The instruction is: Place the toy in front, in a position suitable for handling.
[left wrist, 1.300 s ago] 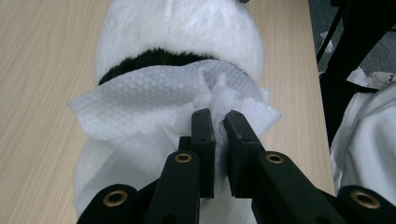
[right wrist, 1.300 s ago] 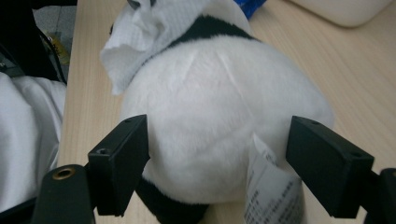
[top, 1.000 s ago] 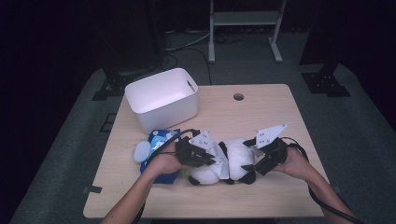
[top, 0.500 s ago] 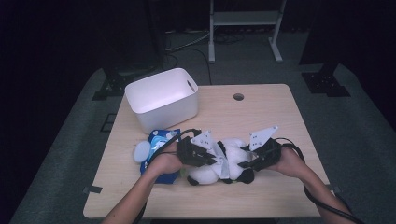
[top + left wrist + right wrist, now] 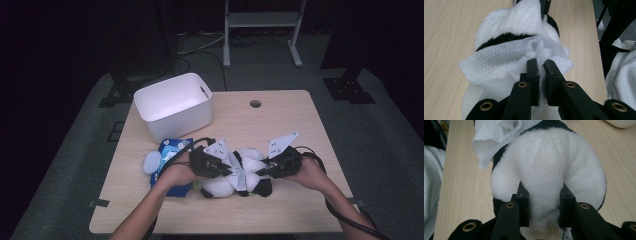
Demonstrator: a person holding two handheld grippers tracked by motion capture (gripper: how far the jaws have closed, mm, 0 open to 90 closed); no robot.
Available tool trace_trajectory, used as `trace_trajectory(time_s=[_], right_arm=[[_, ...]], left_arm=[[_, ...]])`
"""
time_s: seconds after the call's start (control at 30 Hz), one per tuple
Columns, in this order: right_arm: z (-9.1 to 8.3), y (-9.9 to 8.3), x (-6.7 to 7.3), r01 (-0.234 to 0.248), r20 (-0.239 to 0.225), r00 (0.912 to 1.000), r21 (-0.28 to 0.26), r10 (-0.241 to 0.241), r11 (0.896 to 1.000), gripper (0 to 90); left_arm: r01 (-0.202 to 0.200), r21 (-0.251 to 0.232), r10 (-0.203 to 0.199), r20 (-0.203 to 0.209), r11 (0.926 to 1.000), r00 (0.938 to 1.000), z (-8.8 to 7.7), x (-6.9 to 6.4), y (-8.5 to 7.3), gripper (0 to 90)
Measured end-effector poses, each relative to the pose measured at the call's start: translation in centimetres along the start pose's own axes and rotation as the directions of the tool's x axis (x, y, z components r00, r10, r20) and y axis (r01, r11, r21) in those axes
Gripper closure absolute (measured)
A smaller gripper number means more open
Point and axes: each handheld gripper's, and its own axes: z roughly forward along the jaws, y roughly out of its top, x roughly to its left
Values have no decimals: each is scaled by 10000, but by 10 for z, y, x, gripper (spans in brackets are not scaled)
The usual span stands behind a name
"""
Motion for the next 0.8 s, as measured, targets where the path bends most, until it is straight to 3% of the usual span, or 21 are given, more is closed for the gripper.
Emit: trace_trajectory(time_s=[0.07, 0.27, 0.47, 0.53, 0.67, 0.8], right_arm=[[-3, 1, -3, -429, -159, 9990, -241, 425, 9988, 700], [-10, 5, -8, -1062, -646, 9925, -356, 1038, 9937, 709], [-24, 3, -14, -2040, -1569, 9688, -638, 1920, 9769, 707], [-25, 2, -15, -2100, -1597, 9671, -636, 1978, 9756, 704], [-19, -3, -19, -2475, -1507, 9599, -581, 2366, 9671, 673], [-19, -2, -17, -2322, -1056, 9689, -745, 2239, 9698, 584]], left_arm=[[-37, -68, 37, -60, 10000, 10000, -4, -1, 2, 831], [-173, -343, 168, -141, 9993, 9998, -18, -4, 7, 832], [-341, -421, 340, -48, 9985, 9994, -23, -11, 12, 831], [-404, -329, 402, -59, 9986, 9992, -22, -11, 11, 831], [-370, 419, 385, -350, 9984, 9986, -8, -7, 5, 832], [-160, 355, 172, -334, 9992, 9993, -2, -3, 1, 834]])
